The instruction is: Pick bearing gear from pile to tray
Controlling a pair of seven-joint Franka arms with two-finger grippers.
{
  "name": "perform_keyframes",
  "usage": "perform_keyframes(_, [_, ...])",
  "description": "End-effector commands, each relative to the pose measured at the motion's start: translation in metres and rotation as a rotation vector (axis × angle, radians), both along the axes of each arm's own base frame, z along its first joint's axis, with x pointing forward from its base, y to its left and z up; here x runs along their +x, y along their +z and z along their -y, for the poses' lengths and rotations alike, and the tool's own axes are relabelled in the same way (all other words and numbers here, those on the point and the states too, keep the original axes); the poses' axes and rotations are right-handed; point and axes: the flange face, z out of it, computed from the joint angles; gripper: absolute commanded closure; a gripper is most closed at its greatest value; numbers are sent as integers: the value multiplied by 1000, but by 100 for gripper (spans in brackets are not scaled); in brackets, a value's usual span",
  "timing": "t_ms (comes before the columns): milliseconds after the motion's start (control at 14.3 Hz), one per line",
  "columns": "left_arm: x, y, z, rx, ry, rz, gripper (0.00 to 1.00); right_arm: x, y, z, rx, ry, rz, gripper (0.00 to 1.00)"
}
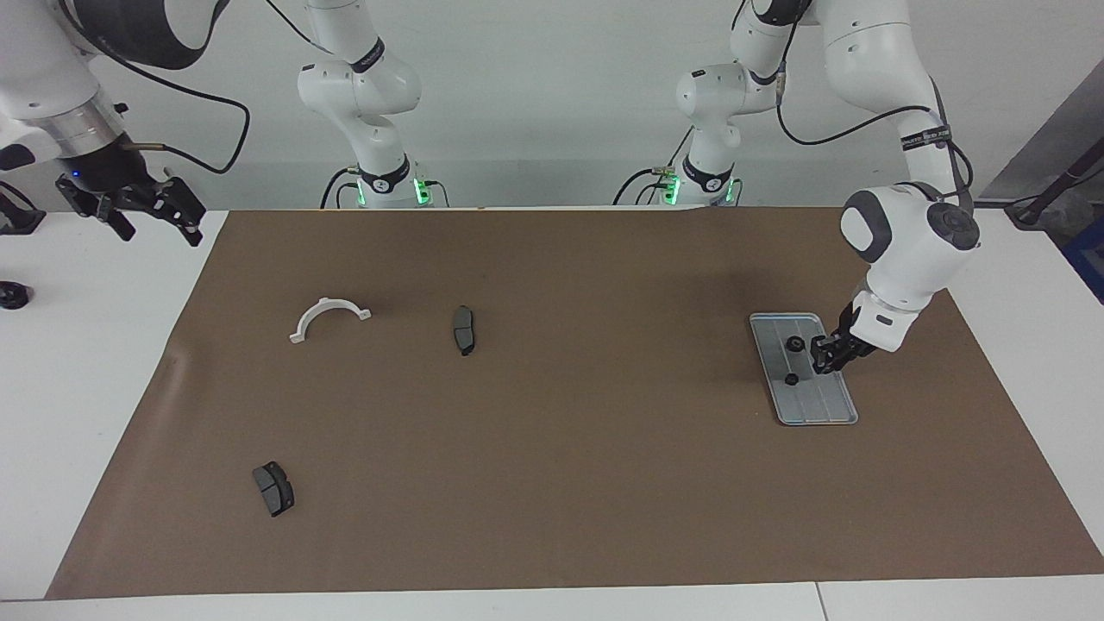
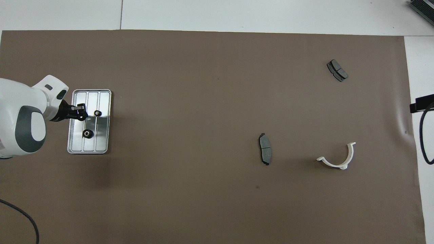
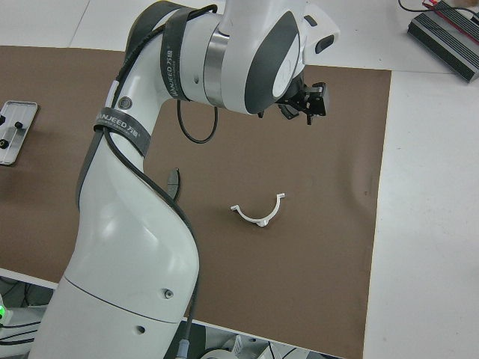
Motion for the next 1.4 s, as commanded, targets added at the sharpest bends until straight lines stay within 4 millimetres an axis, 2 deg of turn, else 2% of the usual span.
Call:
perform_keyframes(0, [-8, -1, -5, -4, -13, 30, 94, -5, 3, -12, -2, 43, -4, 0])
perform_keyframes(70, [-8, -2, -5, -4, -14, 29, 86, -6, 4, -11, -2, 43, -2, 0])
perform_keyframes(140, [-8, -8, -5, -5, -16, 17, 58, -6, 3, -8, -2, 39, -4, 0])
perform_keyframes(209, [-7, -9, -5, -5, -20, 15, 10, -7, 3, -5, -2, 33, -4, 0])
perform_keyframes(279, [-5, -5, -5, -5, -33, 16, 0, -7, 3, -4, -2, 31, -2, 0])
perform_keyframes(419, [4, 14, 1, 2, -62, 45, 0, -6, 3, -8, -2, 34, -2, 0])
perform_keyframes(558, [7, 48, 17, 13, -129, 71, 0, -5, 3, -22, -2, 62, -2, 0])
perform_keyframes(628, [4, 65, 27, 17, -184, 68, 0, -4, 3, -34, -2, 85, -4, 0])
perform_keyframes(767, [-7, 89, 54, 51, -266, 37, 0, -3, 3, -43, -2, 99, -4, 0])
perform_keyframes(907, [-13, 110, 64, 52, -282, 31, 0, -3, 3, -46, -1, 106, -5, 0])
perform_keyframes(977, [-13, 125, 65, 53, -285, 28, 0, -3, 3, -46, -2, 106, -5, 0])
perform_keyframes(1116, [-10, 169, 72, 48, -299, -16, 0, -3, 3, -46, -1, 105, -5, 0])
perform_keyframes(1326, [-26, 224, 78, 51, -310, -41, 0, -3, 2, -46, -1, 105, -7, 0])
